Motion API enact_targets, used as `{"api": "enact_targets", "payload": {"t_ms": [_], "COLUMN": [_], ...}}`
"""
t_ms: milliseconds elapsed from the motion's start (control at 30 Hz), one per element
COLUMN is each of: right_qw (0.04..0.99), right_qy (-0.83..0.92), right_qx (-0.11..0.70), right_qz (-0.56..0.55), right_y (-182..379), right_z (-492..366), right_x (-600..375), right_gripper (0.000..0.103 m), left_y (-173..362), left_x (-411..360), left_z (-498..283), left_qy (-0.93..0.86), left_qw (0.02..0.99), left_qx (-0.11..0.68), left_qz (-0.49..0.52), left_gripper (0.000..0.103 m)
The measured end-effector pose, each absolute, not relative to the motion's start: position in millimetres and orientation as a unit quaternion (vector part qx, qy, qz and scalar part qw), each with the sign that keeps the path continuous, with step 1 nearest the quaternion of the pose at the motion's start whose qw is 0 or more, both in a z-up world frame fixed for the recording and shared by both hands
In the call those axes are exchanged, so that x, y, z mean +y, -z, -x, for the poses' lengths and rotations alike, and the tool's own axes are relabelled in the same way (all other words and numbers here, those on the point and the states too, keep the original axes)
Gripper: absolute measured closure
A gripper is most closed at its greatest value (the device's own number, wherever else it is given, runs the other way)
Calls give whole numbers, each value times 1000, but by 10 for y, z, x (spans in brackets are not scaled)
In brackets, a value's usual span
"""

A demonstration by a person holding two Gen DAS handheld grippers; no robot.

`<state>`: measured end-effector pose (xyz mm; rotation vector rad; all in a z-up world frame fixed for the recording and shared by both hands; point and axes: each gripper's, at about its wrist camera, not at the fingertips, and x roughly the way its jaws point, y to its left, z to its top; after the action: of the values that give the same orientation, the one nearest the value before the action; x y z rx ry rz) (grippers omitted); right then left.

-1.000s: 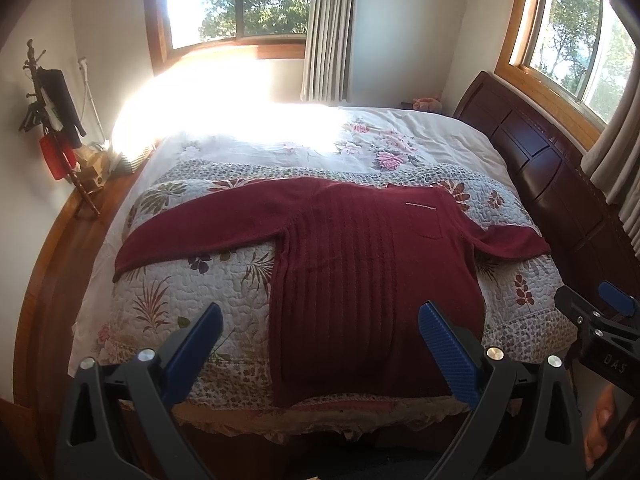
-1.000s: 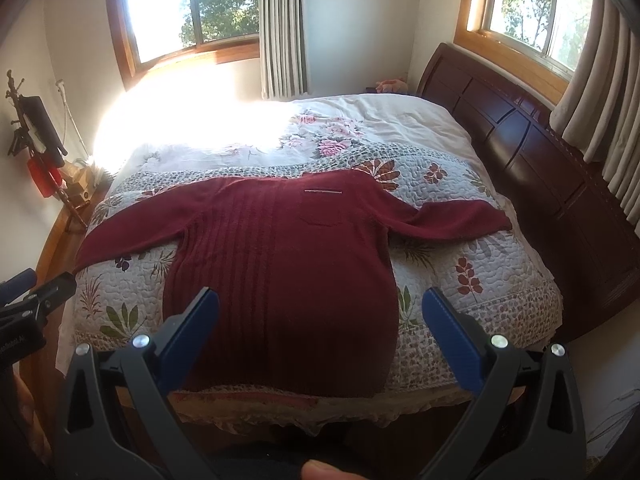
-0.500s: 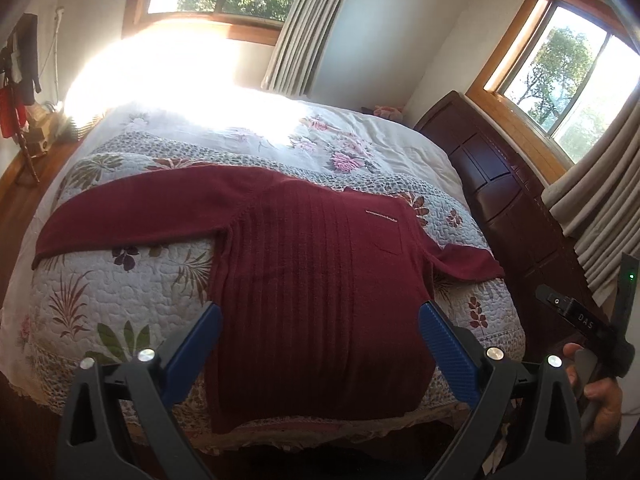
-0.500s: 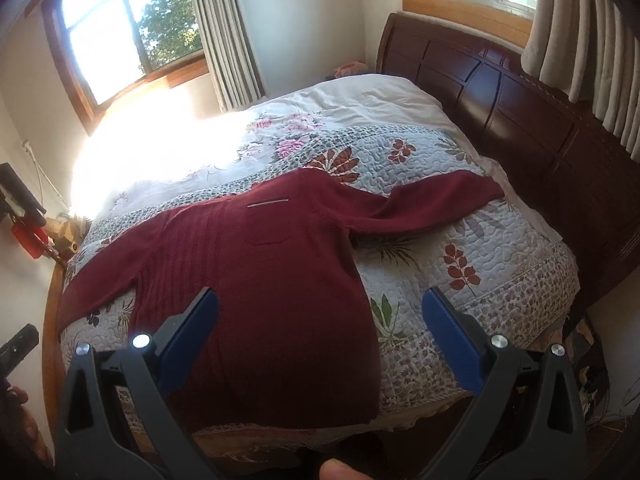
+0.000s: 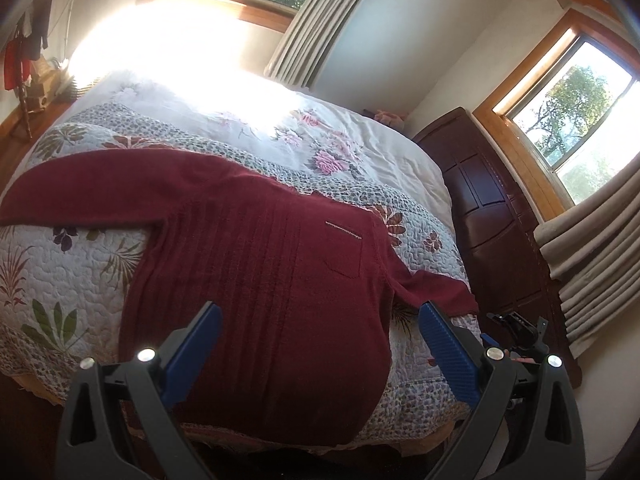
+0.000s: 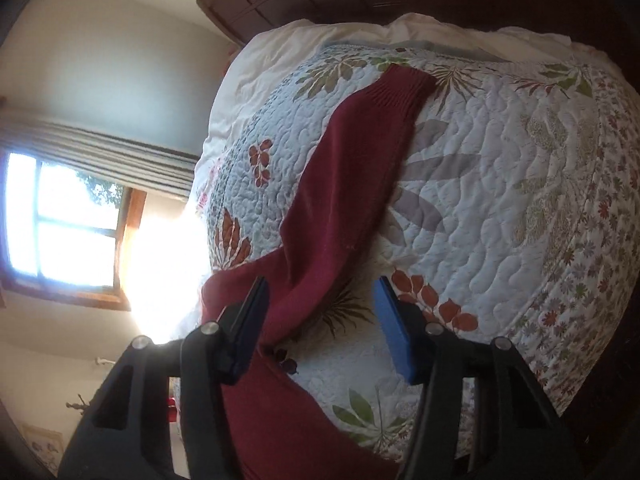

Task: Fold small clothes
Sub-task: 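Grasp the sweater sleeve cuff with the right gripper and lift it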

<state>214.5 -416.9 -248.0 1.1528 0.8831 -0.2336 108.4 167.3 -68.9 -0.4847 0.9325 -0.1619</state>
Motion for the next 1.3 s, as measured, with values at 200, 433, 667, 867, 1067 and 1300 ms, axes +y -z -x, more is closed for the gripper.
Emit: {"api": "enact_targets", "payload": {"t_ms": [200, 433, 667, 867, 1067, 1300], "right_qw": [690, 679, 685, 694, 735, 817], "right_qy": [118, 135, 127, 111, 108, 89], "right_qx": [341, 354, 367, 377, 350, 316], "right_qz": [-627, -629, -617, -603, -571, -475], "right_y": [3076, 3491, 3662, 3573, 3045, 1977], "right_z": [-2394, -2722, -2968, -3042, -2934, -2929], "right_x": [-5175, -5646, -5673, -5697, -5645, -5263], "right_gripper": [56, 56, 55, 92, 93, 93], "left_y": [712, 656, 649, 638, 614, 642], "left_x": [1338, 1061, 931, 926, 1126, 1581], "left_z": [-1244, -1329, -1356, -1401, -1447, -1574], "left_qy": [51, 22, 6, 3, 12, 38], "left_qw": [852, 852, 848, 842, 839, 830], "left_qx": [461, 460, 456, 456, 445, 429], "left_qz": [242, 250, 269, 288, 312, 354], "left_gripper": [4, 4, 4, 4, 4, 4]}}
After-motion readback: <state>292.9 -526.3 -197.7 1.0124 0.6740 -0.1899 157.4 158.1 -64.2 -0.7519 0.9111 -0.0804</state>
